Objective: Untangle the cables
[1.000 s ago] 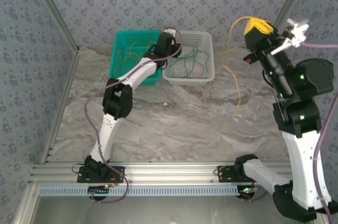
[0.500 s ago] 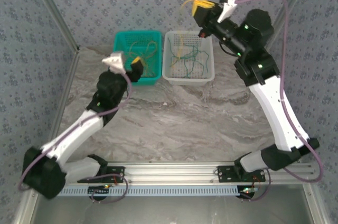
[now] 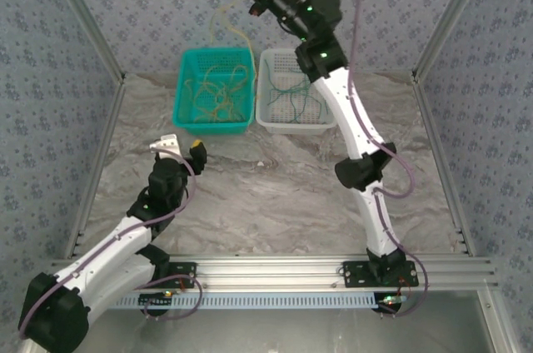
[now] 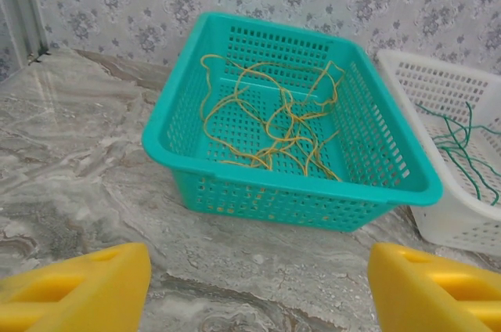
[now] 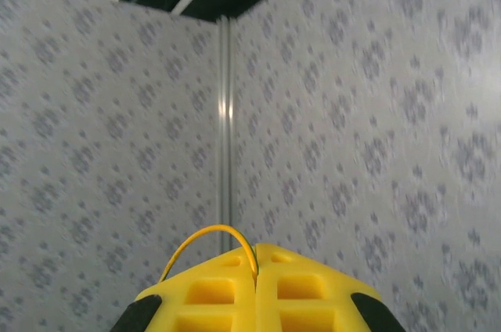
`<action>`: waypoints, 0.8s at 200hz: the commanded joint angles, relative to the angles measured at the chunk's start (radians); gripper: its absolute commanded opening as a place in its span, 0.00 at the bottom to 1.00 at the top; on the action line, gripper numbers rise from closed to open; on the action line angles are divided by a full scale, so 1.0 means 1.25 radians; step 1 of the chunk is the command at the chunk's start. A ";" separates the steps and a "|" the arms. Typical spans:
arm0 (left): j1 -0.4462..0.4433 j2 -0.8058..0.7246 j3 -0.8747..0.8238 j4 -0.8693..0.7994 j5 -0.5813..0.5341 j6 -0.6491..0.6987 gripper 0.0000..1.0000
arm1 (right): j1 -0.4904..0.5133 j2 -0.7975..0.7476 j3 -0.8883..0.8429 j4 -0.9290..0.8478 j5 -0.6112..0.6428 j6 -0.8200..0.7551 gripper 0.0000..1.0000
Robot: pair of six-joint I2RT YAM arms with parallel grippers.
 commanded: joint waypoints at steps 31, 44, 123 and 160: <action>0.019 -0.023 -0.027 0.002 -0.010 -0.002 0.74 | 0.001 0.146 -0.073 0.077 0.022 -0.036 0.00; 0.026 -0.025 -0.033 0.005 -0.006 -0.007 0.74 | 0.003 0.171 -0.073 0.057 0.031 -0.038 0.00; 0.053 0.029 -0.003 0.007 0.059 0.003 0.79 | 0.022 0.231 -0.156 -0.113 0.115 -0.097 0.00; 0.059 0.063 0.026 -0.017 0.104 -0.003 0.80 | 0.047 0.251 -0.187 -0.229 0.148 -0.153 0.00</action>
